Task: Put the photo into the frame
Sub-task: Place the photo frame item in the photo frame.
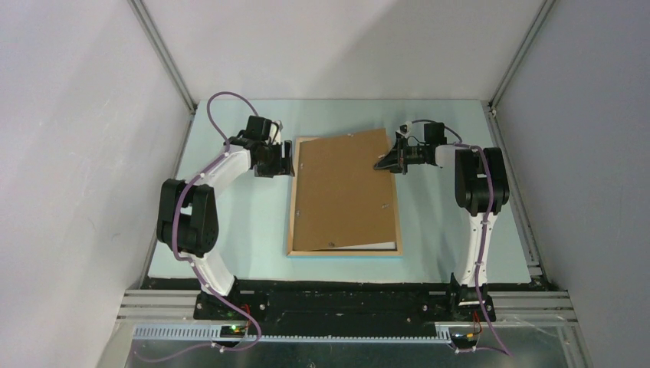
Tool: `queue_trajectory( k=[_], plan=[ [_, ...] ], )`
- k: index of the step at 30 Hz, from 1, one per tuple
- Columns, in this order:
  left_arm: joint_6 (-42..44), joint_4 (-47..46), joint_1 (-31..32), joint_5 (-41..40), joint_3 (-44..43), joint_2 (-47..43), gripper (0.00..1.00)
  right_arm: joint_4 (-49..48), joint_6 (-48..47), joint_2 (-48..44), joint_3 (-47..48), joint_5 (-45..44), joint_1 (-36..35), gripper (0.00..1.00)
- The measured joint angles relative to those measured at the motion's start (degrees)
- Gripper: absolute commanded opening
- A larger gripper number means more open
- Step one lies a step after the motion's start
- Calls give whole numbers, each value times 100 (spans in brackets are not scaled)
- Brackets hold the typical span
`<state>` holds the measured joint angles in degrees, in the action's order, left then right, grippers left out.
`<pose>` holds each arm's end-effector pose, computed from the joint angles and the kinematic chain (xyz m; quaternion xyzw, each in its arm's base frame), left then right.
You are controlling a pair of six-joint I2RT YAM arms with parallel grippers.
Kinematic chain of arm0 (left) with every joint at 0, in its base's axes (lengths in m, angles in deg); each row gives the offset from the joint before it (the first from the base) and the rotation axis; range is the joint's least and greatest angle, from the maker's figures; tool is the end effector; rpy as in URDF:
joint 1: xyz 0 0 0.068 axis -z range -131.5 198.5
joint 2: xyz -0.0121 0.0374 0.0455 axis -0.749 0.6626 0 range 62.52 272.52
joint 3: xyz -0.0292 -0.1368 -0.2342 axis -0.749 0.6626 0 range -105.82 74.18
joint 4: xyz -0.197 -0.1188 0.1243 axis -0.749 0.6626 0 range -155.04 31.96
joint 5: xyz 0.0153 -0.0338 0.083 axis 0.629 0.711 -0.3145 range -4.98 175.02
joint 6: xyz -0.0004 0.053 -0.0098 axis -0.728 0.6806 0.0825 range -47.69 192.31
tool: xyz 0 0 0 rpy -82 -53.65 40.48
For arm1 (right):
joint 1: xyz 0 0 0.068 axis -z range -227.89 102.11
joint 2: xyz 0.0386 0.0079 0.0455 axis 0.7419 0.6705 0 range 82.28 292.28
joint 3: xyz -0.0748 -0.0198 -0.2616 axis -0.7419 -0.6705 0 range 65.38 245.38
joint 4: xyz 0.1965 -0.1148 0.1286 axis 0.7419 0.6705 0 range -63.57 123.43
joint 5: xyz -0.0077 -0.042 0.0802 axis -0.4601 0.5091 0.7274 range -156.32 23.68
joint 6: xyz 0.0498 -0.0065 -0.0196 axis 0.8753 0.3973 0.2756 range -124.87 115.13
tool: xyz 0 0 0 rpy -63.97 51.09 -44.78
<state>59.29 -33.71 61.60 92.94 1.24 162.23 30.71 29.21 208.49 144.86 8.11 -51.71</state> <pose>0.3574 -0.0881 0.2243 0.0196 0.9591 -0.1268 0.2521 0.4369 0.0636 0.1243 0.0011 0.7774 0.6255 0.0662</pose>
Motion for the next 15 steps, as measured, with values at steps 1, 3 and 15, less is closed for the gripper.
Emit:
queue_trajectory(
  k=[1,3,15],
  plan=[
    [0,0,0,0,2,0,76,0,0,2,0,0,0,2],
    [0,0,0,0,4,-2,76,4,-7,2,0,0,0,8],
    [0,0,0,4,9,0,76,1274,-942,70,411,-186,-11,49]
  ],
)
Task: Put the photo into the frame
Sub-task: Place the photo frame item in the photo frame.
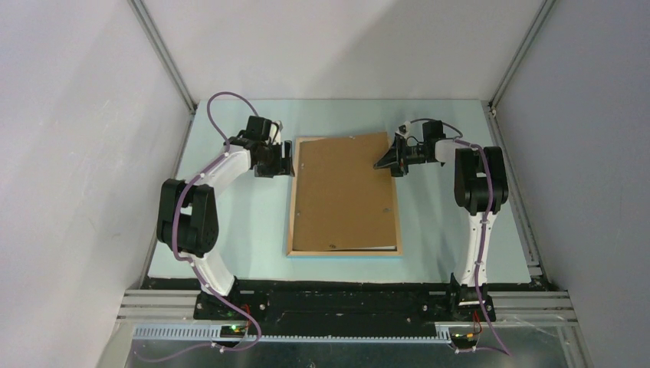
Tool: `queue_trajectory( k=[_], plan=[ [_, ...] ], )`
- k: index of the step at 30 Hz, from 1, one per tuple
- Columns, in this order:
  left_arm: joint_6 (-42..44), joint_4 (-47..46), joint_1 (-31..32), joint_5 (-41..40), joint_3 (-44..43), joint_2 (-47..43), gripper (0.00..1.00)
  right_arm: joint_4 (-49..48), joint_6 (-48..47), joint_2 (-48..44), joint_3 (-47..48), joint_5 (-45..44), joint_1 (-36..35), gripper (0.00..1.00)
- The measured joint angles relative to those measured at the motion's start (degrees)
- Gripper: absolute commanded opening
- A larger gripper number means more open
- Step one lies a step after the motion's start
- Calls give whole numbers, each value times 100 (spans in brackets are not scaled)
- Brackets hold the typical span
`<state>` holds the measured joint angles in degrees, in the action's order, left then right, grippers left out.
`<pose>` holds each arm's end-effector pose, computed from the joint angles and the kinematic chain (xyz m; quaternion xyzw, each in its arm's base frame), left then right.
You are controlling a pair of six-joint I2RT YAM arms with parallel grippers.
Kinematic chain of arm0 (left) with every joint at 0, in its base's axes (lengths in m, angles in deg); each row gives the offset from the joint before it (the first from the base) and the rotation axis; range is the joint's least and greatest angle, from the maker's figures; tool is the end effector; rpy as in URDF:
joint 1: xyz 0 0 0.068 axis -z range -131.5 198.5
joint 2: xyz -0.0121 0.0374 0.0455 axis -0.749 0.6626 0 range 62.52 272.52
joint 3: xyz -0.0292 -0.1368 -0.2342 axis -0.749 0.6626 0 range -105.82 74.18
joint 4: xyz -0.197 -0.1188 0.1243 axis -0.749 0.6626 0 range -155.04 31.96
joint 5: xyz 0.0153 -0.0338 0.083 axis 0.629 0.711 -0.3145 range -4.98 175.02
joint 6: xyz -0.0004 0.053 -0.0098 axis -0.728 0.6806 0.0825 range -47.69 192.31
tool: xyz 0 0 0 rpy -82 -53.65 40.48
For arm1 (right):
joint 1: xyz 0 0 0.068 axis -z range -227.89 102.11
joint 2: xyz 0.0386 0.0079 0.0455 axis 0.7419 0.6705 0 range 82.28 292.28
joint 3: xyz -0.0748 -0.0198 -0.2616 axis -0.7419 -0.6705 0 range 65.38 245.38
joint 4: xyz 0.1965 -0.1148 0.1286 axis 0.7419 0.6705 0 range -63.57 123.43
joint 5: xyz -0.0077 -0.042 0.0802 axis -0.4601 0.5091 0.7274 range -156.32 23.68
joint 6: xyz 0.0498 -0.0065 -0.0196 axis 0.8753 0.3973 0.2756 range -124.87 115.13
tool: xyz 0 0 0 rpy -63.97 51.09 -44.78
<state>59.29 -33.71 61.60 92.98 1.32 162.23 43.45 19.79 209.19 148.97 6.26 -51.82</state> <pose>0.3572 -0.0881 0.2239 0.0197 0.9593 -0.1270 0.2514 0.4365 0.0641 0.1266 -0.0088 0.7937 0.6054 0.0587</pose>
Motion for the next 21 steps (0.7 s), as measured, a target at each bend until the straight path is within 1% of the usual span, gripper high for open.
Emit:
queue_trajectory(
  k=[4,14,21],
  plan=[
    [0,0,0,0,0,0,76,391,-280,2,111,-105,-4,57],
    [0,0,0,22,0,0,76,1554,-1012,9,730,-721,-59,70],
    [0,-2,-2,26,0,-2,75,2055,-1349,9,887,-1222,-118,73]
  ],
)
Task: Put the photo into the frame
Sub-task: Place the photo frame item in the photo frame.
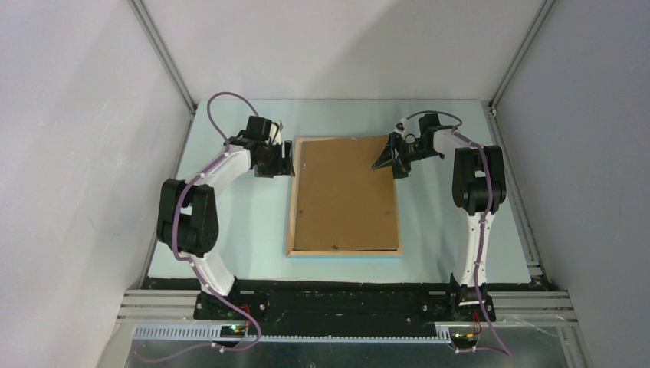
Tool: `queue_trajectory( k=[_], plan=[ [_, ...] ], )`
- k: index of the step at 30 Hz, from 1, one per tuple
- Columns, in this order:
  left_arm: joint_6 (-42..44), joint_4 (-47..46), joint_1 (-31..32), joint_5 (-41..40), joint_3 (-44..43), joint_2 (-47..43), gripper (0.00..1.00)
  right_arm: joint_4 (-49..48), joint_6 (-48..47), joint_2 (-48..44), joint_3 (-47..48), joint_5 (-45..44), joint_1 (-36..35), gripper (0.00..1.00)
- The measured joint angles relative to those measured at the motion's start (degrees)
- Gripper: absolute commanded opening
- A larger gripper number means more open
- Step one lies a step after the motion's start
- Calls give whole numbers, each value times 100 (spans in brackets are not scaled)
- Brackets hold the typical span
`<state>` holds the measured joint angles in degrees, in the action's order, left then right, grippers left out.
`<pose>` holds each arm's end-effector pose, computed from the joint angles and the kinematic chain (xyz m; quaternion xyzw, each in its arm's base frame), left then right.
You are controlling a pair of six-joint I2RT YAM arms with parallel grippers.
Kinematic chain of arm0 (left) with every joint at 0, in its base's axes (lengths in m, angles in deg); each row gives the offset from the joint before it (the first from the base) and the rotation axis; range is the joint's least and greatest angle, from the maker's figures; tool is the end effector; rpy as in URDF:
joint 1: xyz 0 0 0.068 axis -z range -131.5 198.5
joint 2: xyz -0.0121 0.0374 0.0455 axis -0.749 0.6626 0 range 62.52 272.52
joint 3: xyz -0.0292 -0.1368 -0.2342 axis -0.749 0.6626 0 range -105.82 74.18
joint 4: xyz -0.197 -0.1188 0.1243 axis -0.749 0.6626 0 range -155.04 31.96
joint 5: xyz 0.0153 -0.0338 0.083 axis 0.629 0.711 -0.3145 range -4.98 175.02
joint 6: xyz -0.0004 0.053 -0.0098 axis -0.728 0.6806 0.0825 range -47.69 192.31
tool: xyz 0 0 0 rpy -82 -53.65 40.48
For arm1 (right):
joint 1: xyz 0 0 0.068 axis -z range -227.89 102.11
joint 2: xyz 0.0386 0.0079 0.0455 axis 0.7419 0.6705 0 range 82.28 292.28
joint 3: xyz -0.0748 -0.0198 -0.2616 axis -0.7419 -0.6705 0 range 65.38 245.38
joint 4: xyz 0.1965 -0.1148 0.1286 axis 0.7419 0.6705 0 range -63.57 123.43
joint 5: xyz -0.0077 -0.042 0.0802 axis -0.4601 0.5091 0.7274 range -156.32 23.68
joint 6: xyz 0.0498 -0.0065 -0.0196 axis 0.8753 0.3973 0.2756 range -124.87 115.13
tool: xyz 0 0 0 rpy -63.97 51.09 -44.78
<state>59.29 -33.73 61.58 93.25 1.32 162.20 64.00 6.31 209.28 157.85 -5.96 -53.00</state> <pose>0.3571 -0.0881 0.2241 0.0202 0.9590 -0.1292 0.2513 0.4383 0.0703 0.1478 -0.0328 0.8569 0.5106 0.0628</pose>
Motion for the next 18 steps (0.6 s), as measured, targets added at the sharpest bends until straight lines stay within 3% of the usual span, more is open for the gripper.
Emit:
queue_trajectory(
  k=[18],
  plan=[
    [0,2,0,63,0,2,76,208,-76,83,186,-507,-212,75]
  ],
)
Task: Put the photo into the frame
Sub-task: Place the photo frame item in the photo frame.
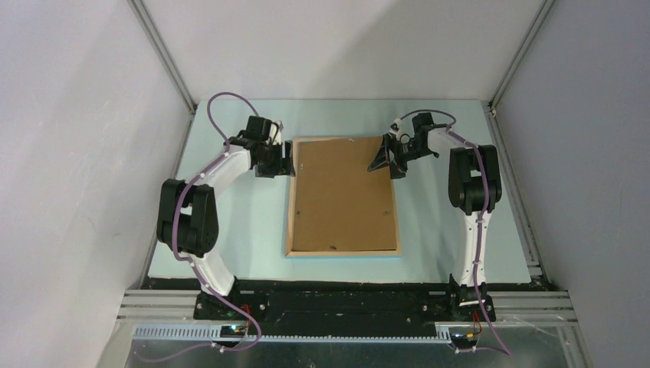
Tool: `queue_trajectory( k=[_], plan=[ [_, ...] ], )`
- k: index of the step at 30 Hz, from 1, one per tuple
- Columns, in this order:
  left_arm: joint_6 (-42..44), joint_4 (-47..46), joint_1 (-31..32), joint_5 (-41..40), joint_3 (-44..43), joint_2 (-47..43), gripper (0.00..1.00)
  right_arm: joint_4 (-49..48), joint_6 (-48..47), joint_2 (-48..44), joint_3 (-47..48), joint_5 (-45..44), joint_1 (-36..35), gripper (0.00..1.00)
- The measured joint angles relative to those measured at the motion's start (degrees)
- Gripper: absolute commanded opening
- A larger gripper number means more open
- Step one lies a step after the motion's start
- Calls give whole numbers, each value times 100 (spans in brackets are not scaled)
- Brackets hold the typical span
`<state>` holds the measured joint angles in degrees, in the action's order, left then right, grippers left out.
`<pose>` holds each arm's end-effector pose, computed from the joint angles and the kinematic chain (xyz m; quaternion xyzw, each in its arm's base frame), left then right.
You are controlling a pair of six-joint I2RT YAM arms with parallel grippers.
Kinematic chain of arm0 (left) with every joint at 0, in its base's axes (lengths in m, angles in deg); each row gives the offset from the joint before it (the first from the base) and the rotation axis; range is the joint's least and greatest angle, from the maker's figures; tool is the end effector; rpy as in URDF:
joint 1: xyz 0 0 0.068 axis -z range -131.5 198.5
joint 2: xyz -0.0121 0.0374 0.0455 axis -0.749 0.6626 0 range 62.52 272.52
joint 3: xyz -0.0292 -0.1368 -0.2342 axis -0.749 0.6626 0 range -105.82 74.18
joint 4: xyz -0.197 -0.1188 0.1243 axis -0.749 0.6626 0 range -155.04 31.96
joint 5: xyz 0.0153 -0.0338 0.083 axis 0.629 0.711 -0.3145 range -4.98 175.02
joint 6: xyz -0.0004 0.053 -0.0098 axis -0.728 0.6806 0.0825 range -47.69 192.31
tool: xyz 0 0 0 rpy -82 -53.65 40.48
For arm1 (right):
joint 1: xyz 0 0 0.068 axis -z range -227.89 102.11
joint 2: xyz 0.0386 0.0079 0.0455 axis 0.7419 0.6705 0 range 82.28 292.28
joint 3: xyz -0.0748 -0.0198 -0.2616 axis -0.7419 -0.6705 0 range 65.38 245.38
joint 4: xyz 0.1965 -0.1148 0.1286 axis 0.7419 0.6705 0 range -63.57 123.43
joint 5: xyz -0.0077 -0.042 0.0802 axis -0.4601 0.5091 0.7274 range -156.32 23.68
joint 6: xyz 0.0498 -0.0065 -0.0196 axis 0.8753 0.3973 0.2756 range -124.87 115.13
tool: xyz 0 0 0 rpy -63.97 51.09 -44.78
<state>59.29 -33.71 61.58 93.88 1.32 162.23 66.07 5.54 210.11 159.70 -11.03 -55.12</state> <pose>0.3570 -0.0885 0.2239 0.0217 0.9588 -0.1342 0.2496 0.4394 0.0853 0.1466 -0.0436 0.8778 0.4734 0.0579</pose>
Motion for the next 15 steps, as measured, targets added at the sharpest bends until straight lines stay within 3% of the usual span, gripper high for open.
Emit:
queue_trajectory(
  k=[15],
  plan=[
    [0,-2,-4,35,0,0,75,87,0,129,203,-184,-122,75]
  ],
)
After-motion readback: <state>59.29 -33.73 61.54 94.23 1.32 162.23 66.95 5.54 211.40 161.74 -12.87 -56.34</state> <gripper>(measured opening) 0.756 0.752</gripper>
